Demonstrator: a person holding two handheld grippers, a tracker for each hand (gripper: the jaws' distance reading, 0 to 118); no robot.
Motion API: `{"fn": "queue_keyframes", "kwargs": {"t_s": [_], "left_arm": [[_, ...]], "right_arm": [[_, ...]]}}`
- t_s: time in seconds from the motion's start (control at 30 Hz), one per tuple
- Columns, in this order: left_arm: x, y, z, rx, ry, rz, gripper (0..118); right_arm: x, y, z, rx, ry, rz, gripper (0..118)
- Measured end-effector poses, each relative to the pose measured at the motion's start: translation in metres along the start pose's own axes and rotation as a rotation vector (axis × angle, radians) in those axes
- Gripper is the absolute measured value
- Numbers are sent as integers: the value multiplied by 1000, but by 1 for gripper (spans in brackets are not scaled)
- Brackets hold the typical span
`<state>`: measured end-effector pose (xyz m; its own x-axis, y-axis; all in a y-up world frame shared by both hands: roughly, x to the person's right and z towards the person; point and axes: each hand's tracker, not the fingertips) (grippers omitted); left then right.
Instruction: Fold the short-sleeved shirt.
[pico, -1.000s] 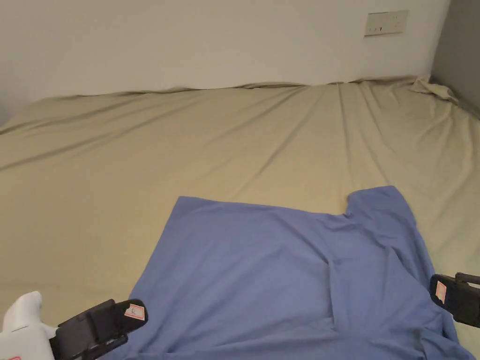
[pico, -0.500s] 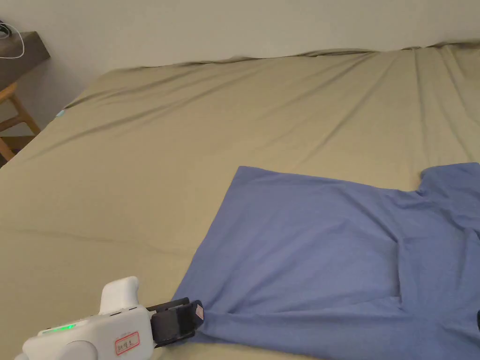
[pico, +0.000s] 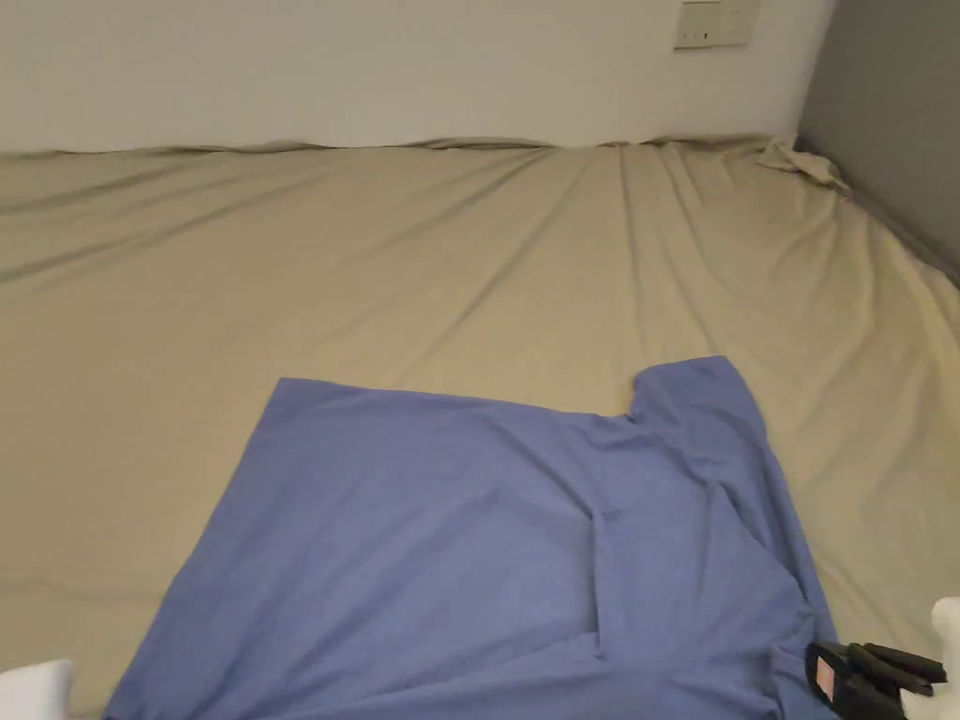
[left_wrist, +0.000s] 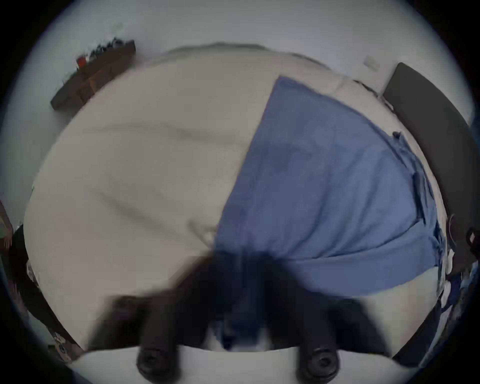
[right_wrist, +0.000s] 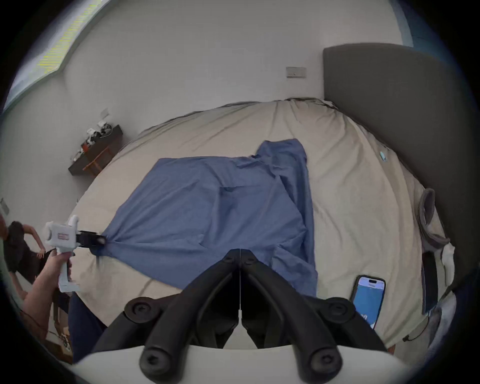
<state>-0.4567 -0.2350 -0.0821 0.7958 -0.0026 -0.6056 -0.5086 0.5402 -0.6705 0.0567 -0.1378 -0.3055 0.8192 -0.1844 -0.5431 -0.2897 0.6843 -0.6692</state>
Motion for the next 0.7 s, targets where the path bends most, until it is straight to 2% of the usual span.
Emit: {"fn": "queue_keyframes", "kwargs": {"t_s": [0.07, 0.17, 0.2, 0.23, 0.27, 0.3, 0.33, 0.37, 0.43, 0.6, 0.63, 0.67, 0.7], "left_arm": [[-5, 1, 10, 22, -153, 88, 0], [-3, -2, 17, -37, -281, 209, 0], [-4, -2, 20, -32, -291, 216, 0], [3, -2, 28, -31, -295, 216, 0], [8, -3, 32, -31, -298, 215, 0], [11, -3, 34, -28, -301, 213, 0], [14, -4, 36, -25, -307, 211, 0], [8, 0, 34, -28, -313, 211, 0], [8, 1, 35, -25, -319, 219, 0], [-1, 3, 28, -22, -319, 232, 0], [-4, 2, 23, -23, -320, 235, 0], [-7, 2, 22, -18, -312, 232, 0], [-9, 2, 21, -20, -312, 237, 0]], "right_arm": [[14, -3, -12, -13, -18, -14, 3], [27, -4, -24, -29, -22, -22, 3], [30, -5, -28, -32, -20, -29, 16], [34, -5, -32, -42, -17, -47, 68], [40, -4, -37, -65, -25, -66, 113], [44, -4, -44, -103, -33, -84, 118], [47, -7, -52, -152, -36, -96, 118], [50, -10, -58, -108, -37, -85, 118], [54, -17, -76, -196, -67, -54, 118], [58, -34, -99, -283, -129, 1, 116], [58, -38, -106, -303, -144, 14, 106], [59, -41, -113, -320, -149, 18, 89], [61, -43, -118, -333, -141, 10, 65]]}}
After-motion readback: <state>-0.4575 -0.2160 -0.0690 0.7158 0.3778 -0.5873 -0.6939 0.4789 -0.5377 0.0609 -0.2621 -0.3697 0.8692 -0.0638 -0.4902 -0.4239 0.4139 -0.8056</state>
